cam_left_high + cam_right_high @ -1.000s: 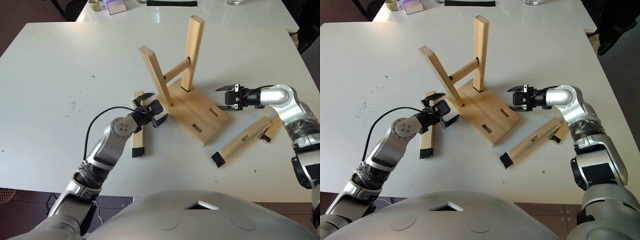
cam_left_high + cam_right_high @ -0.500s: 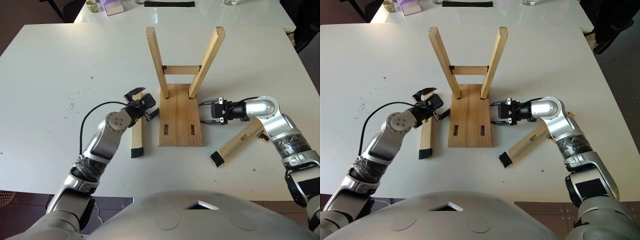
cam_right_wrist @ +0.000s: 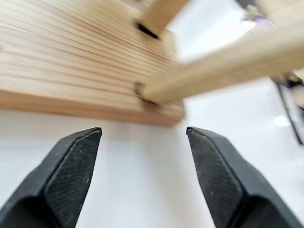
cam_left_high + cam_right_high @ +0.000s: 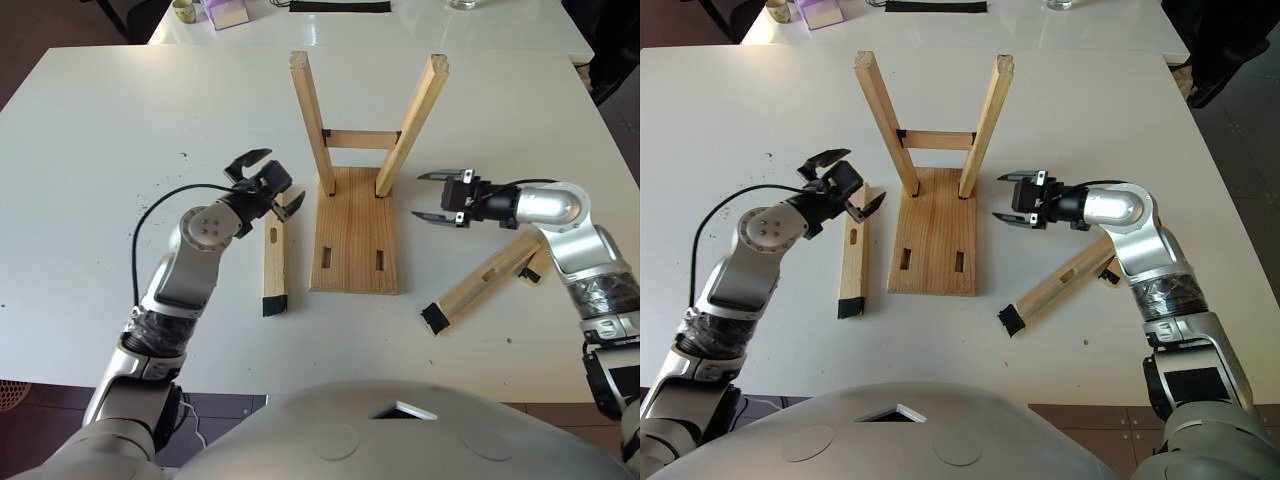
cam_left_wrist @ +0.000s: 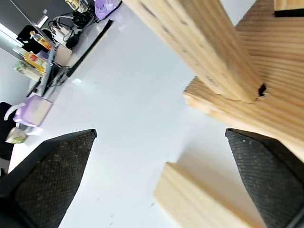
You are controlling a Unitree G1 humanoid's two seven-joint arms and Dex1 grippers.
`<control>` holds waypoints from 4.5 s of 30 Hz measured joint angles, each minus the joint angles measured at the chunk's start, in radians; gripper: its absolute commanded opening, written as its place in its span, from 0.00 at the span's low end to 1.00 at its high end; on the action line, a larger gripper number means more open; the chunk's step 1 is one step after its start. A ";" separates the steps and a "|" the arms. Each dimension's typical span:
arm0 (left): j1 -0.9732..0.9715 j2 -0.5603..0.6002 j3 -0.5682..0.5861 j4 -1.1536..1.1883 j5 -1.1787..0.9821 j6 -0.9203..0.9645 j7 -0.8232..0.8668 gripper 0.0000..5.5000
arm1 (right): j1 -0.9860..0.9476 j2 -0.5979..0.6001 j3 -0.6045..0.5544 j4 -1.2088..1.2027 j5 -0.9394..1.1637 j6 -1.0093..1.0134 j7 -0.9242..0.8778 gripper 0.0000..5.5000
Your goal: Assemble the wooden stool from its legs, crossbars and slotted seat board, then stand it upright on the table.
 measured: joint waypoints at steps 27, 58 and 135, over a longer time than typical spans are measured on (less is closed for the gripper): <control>0.528 -0.002 0.213 -0.411 -0.033 0.231 0.090 0.92 | 0.644 0.119 -0.724 -0.760 0.269 1.421 -0.413 0.60; 0.460 0.049 0.133 -0.328 -0.035 0.210 0.078 0.92 | 0.578 0.291 -0.610 -0.675 0.311 1.269 -0.628 0.60; -0.267 0.010 0.325 -0.393 -1.556 0.359 0.017 0.25 | -0.198 -0.125 -0.327 -0.494 1.267 1.276 0.235 0.24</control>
